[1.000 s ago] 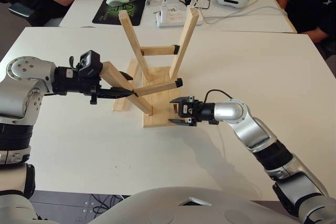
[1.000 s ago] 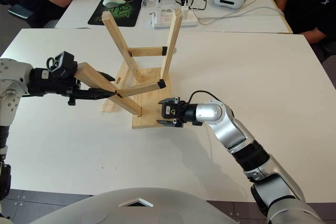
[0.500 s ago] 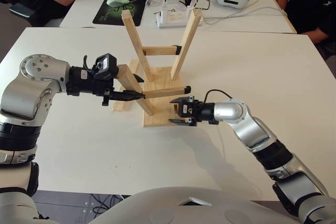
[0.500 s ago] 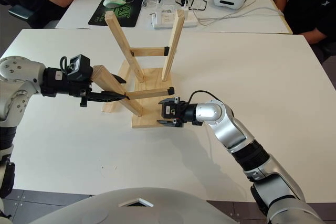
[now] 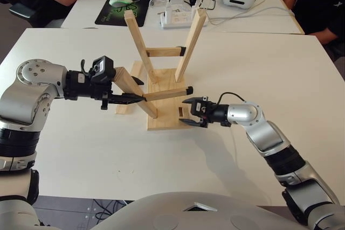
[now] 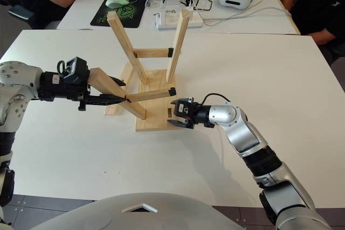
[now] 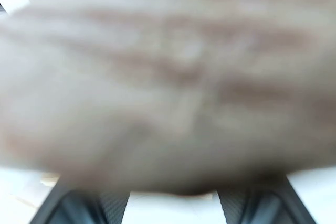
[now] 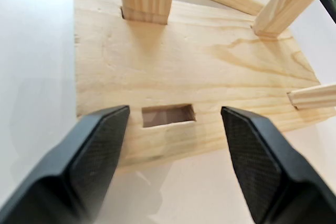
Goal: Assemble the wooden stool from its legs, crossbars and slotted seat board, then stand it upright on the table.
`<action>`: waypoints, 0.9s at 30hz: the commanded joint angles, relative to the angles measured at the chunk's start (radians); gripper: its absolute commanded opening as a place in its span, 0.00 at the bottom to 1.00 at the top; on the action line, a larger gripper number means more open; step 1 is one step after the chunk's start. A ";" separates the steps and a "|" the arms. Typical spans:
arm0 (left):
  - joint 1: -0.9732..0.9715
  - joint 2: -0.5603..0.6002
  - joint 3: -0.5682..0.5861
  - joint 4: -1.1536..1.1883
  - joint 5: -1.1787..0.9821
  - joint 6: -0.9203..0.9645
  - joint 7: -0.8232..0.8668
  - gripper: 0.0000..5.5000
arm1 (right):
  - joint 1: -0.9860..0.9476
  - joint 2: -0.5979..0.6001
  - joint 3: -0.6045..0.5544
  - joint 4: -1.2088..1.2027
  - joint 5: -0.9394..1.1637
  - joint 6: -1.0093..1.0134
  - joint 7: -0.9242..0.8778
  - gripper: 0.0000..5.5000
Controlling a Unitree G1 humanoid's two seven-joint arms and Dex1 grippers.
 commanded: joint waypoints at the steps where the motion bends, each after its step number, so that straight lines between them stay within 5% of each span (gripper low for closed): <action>1: 0.043 0.008 -0.080 0.006 0.069 0.028 -0.005 0.37 | 0.038 -0.036 0.016 0.035 -0.049 0.026 0.003 0.59; 27: 0.045 -0.001 -0.139 0.126 0.115 -0.038 -0.016 0.37 | 0.061 -0.064 0.103 0.035 -0.100 0.036 0.054 0.59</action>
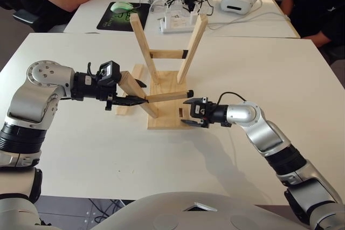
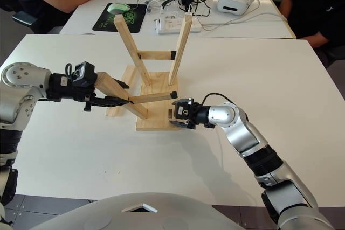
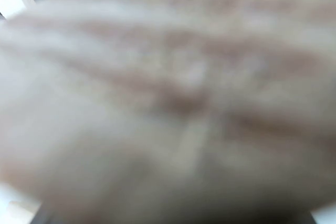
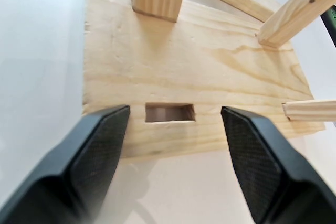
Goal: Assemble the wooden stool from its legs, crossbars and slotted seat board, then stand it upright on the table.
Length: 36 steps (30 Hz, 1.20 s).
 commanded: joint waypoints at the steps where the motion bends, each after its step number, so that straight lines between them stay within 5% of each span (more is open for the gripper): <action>1: 0.067 0.013 -0.058 0.058 0.070 0.043 -0.014 0.37 | 0.060 -0.046 0.053 0.044 -0.042 0.042 0.056 0.59; 13: 0.033 -0.006 -0.023 0.013 0.009 0.099 0.003 0.37 | 0.062 -0.047 0.087 0.037 -0.042 0.057 0.075 0.59; 30: 0.051 0.085 0.034 0.095 0.130 0.015 -0.006 0.82 | 0.058 -0.062 0.106 0.039 -0.049 0.062 0.073 0.59; 36: 0.144 0.023 0.208 0.151 0.135 0.047 0.231 0.96 | 0.078 -0.061 0.089 0.022 -0.032 0.071 0.059 0.59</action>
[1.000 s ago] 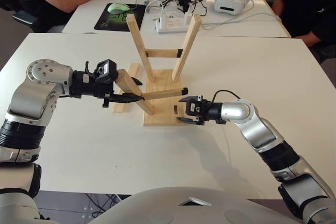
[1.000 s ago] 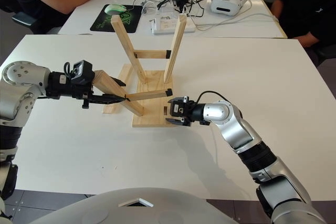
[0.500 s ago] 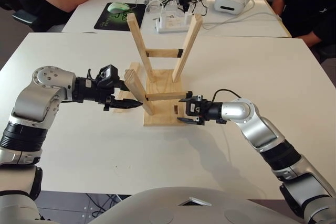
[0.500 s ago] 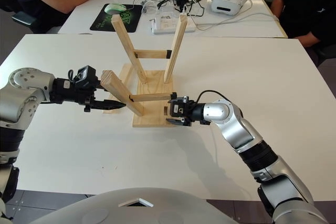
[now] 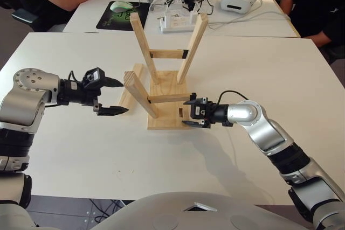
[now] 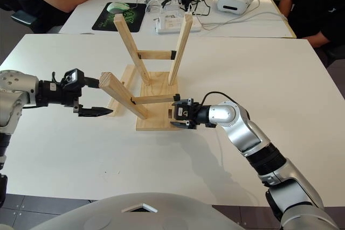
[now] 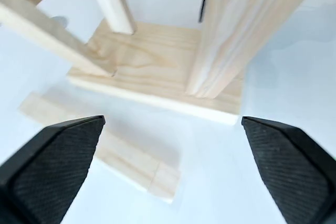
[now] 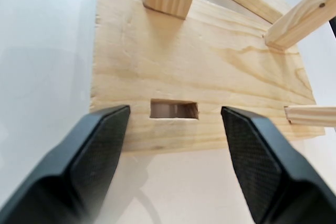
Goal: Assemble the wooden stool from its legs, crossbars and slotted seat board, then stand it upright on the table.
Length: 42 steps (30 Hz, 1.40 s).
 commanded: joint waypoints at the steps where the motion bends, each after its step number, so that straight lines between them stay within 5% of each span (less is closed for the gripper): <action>1: 0.095 -0.080 0.164 -0.035 -0.024 0.040 0.217 0.98 | 0.105 -0.030 0.058 0.042 -0.031 0.067 0.043 0.59; 8: 0.314 -0.375 0.220 -0.287 0.041 0.234 0.740 0.98 | 0.140 -0.027 0.047 0.011 -0.023 0.090 0.033 0.59; 14: 0.367 -0.494 0.168 -0.308 0.114 0.283 0.905 0.98 | 0.135 -0.024 0.055 0.005 -0.024 0.092 0.039 0.59; 36: 0.252 -0.576 0.104 -0.115 0.157 0.290 0.918 0.98 | 0.077 0.005 0.086 0.029 -0.028 0.080 0.049 0.59; 42: 0.231 -0.595 0.133 -0.070 0.123 0.283 0.896 0.83 | 0.072 0.008 0.080 0.029 -0.024 0.080 0.050 0.59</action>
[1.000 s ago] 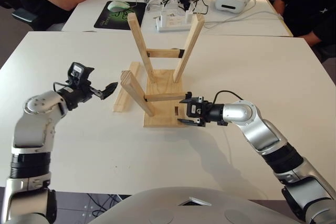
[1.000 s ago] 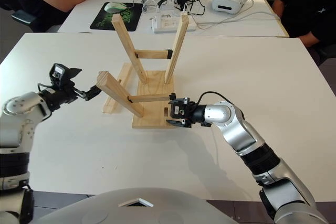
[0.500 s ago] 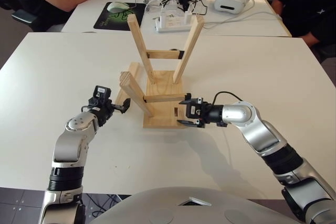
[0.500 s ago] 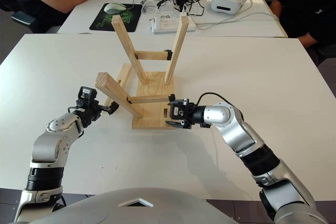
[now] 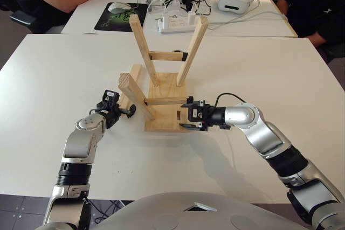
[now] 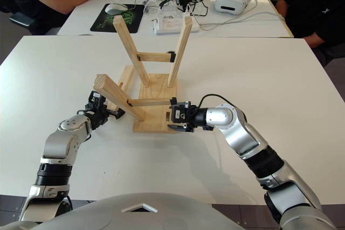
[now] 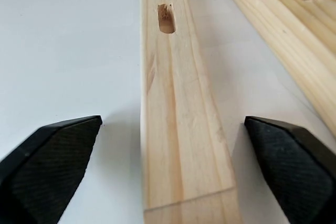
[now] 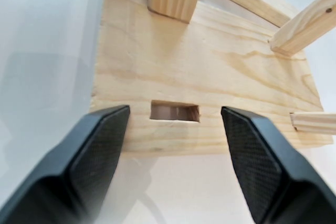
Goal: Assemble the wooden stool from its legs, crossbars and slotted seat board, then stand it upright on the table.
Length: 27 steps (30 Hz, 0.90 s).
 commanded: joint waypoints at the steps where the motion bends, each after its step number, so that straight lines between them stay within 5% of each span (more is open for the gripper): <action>1: -0.025 -0.018 0.021 0.028 -0.023 -0.004 -0.014 0.81 | 0.056 -0.009 0.064 0.059 -0.029 0.044 0.050 0.59; 17: -0.046 -0.020 0.067 0.046 -0.048 -0.054 -0.034 0.40 | 0.029 0.018 -0.004 0.084 0.007 0.020 0.021 0.59; 27: -0.078 0.005 0.130 0.078 -0.050 -0.101 -0.031 0.38 | 0.031 0.003 -0.093 0.038 0.041 -0.006 0.002 0.59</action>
